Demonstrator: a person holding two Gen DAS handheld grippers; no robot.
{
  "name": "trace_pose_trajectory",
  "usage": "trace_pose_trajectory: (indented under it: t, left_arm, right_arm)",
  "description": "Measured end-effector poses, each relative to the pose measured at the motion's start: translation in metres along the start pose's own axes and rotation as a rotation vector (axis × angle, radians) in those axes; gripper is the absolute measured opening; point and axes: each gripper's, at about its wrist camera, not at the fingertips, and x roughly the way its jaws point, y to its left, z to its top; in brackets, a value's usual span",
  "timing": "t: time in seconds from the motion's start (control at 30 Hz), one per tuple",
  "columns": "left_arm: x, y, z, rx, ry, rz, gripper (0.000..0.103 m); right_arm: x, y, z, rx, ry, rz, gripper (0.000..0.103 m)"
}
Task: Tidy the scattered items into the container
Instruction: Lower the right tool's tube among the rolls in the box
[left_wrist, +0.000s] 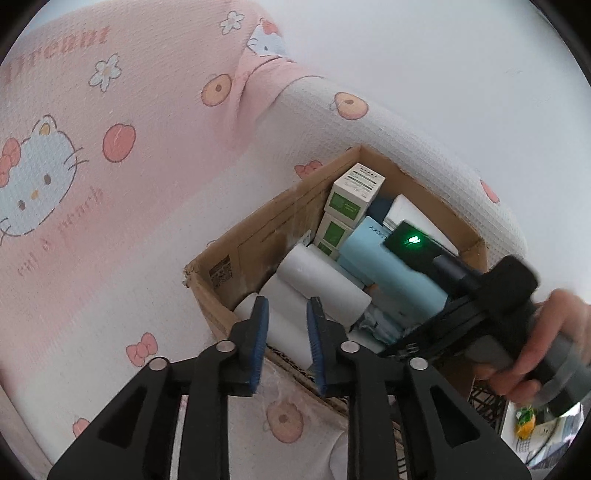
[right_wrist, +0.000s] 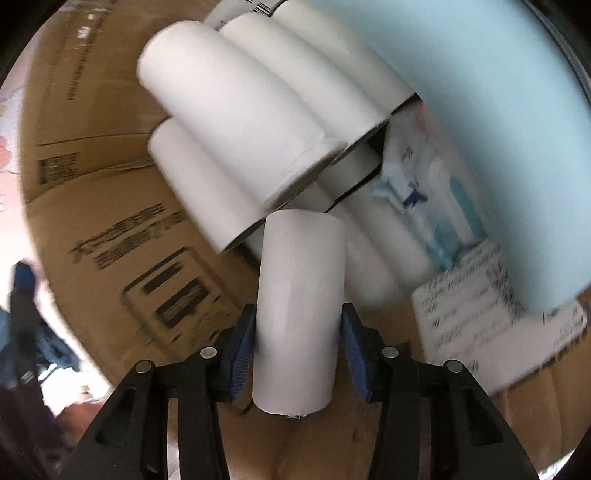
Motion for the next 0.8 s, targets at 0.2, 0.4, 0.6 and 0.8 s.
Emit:
trace_pose_trajectory:
  t: [0.2,0.4,0.6,0.8]
  left_arm:
    - [0.005,-0.002,0.002,-0.019,0.042,-0.040,0.045]
    - [0.011,-0.016,-0.001,0.038,0.074,-0.009,0.047]
    - [0.013,-0.014,0.000,0.038,0.076,0.011,0.047]
    - [0.011,-0.007,0.007,0.024,0.073,0.014,0.047]
  right_arm:
    - [-0.021,0.004,-0.018,-0.044,-0.035,0.034,0.042]
    - [-0.036,0.014,-0.033,-0.129,-0.076,0.067,0.042]
    - [-0.039,0.025,-0.025,-0.229,-0.147,0.107,0.042]
    - [-0.043,0.047,-0.019,-0.331,-0.260,0.088,0.042]
